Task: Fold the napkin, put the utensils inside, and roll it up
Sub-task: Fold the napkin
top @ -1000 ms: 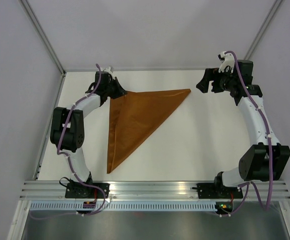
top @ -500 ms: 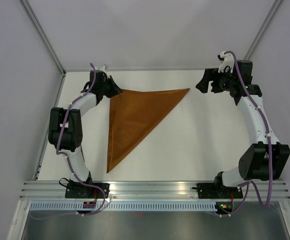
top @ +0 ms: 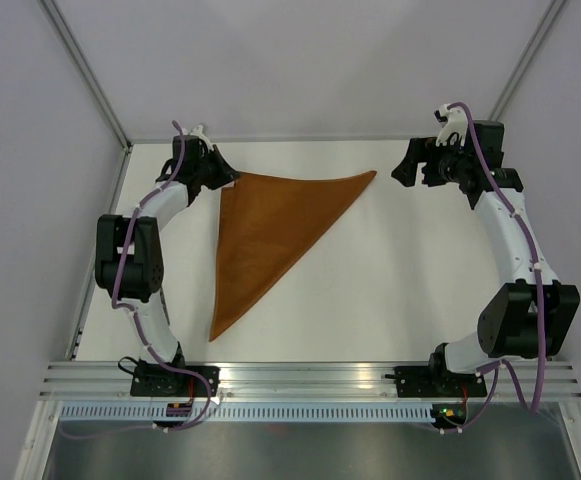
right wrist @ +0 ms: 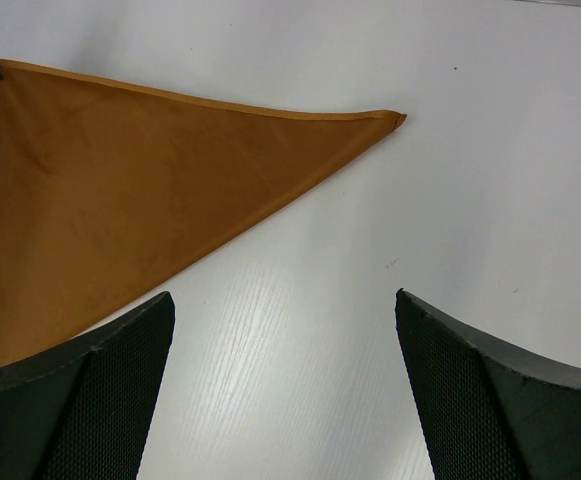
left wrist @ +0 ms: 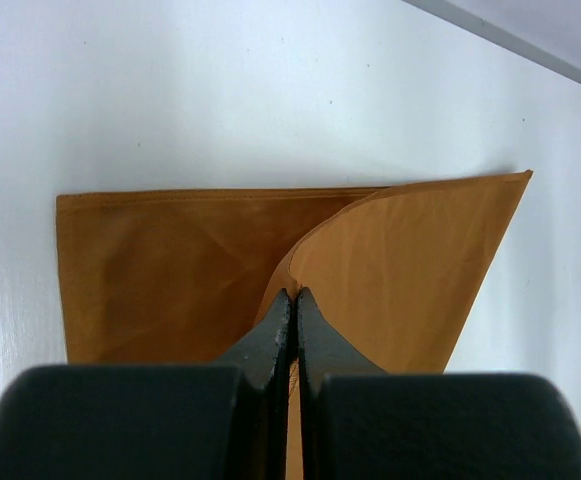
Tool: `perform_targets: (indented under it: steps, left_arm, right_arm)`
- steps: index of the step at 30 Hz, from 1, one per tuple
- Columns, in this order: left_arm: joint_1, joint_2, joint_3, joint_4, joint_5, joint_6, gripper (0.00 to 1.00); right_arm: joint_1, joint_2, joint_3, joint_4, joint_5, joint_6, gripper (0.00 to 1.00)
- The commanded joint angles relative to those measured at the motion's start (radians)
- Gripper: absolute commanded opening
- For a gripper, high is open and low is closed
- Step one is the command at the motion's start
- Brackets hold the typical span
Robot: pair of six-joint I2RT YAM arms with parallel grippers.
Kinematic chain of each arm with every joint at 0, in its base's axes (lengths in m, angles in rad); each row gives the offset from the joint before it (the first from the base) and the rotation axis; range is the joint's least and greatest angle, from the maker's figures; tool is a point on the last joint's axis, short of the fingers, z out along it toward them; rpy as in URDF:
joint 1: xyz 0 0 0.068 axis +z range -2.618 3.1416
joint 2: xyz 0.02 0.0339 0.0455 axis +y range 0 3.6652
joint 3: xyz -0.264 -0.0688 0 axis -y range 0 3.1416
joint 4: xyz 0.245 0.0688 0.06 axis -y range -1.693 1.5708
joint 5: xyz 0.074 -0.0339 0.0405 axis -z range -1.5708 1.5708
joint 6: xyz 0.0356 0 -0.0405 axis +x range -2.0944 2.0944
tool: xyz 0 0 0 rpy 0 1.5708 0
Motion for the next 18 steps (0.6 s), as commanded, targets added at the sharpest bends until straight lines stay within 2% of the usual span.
perform_targets:
  steps: [1, 10, 13, 14, 16, 17, 18]
  left_arm:
    - [0.01, 0.028, 0.048, -0.008, 0.04, -0.034, 0.02]
    - [0.01, 0.084, 0.057, -0.002, 0.056, -0.039, 0.02]
    - [0.01, 0.09, 0.045, 0.004, 0.034, -0.045, 0.06]
    - [0.01, 0.089, 0.039, 0.007, 0.023, -0.048, 0.16]
    - [0.01, 0.089, 0.031, 0.012, 0.005, -0.05, 0.2]
    - [0.012, 0.087, 0.031, 0.015, 0.0, -0.048, 0.31]
    - [0.01, 0.087, 0.03, 0.013, -0.007, -0.05, 0.38]
  right_arm:
    - [-0.002, 0.007, 0.033, -0.006, -0.01, 0.019, 0.96]
    - [-0.002, 0.023, 0.032, -0.012, -0.013, 0.012, 0.96]
    - [0.0, 0.026, 0.032, -0.014, -0.016, 0.01, 0.96]
    - [0.0, 0.027, 0.032, -0.012, -0.016, 0.009, 0.96]
    - [0.0, 0.027, 0.03, -0.014, -0.016, 0.007, 0.96]
    - [0.0, 0.027, 0.03, -0.014, -0.018, 0.009, 0.96]
    - [0.0, 0.027, 0.03, -0.015, -0.019, 0.009, 0.96]
